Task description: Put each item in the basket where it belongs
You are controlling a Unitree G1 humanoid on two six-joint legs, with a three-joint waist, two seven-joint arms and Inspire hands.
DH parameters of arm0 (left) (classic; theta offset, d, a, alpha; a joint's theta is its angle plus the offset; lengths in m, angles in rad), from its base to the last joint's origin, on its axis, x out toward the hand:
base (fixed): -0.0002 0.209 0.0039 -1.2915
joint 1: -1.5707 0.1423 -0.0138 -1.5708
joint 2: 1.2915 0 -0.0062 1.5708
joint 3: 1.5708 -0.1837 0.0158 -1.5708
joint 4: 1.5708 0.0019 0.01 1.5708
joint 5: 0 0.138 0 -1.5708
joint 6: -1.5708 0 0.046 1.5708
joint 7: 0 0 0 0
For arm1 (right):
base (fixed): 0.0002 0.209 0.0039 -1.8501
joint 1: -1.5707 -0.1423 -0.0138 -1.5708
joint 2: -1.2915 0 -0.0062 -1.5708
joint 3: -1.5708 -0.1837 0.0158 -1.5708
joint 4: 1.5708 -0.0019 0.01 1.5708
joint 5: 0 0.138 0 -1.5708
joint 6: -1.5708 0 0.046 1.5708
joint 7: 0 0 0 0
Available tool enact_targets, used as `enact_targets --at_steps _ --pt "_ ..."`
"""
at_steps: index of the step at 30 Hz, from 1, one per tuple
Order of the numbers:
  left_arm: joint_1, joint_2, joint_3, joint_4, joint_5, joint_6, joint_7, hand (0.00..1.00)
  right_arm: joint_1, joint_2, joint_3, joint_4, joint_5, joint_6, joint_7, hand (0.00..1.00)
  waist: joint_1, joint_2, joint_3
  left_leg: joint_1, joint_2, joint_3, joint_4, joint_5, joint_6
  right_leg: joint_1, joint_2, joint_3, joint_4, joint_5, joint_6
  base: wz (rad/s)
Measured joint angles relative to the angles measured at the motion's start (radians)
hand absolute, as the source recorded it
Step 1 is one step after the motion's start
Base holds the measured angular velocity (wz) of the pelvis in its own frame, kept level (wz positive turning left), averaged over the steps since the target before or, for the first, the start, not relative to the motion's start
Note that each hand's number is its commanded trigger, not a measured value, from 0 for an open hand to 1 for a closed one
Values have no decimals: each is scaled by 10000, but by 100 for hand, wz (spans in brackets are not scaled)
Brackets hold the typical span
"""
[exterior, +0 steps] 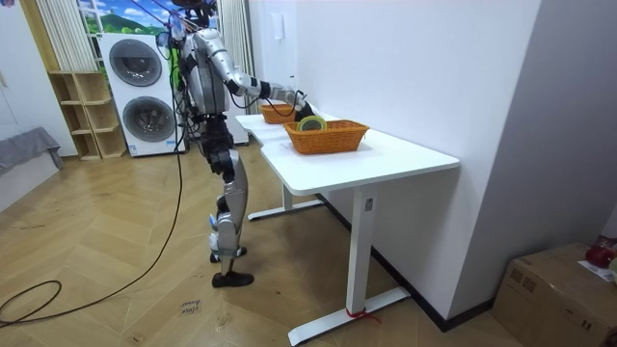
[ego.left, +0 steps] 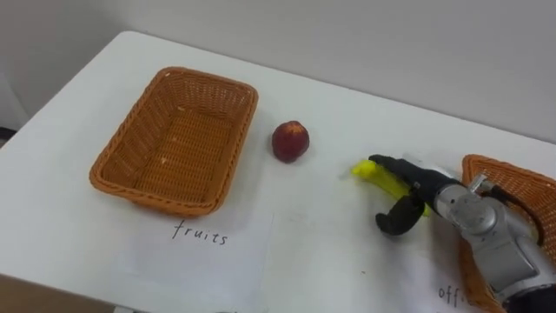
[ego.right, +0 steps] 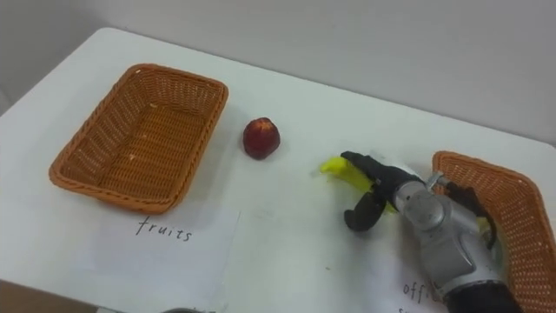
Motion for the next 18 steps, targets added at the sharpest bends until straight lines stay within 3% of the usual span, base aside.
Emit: enact_targets --at_steps 6,18 --pt "-71 8 0 -161 102 4 -1 0 -1 -62 172 141 -388 126 166 0 219 -2 -16 115 1 -8 -12 6 -1 46 -13 -59 14 0 -1 0" --pt "-81 12 11 -160 200 3 63 0 -3 -43 174 174 -820 253 363 0 296 -51 -68 108 -49 -86 -14 62 28 69 -78 -305 21 6 -6 1"
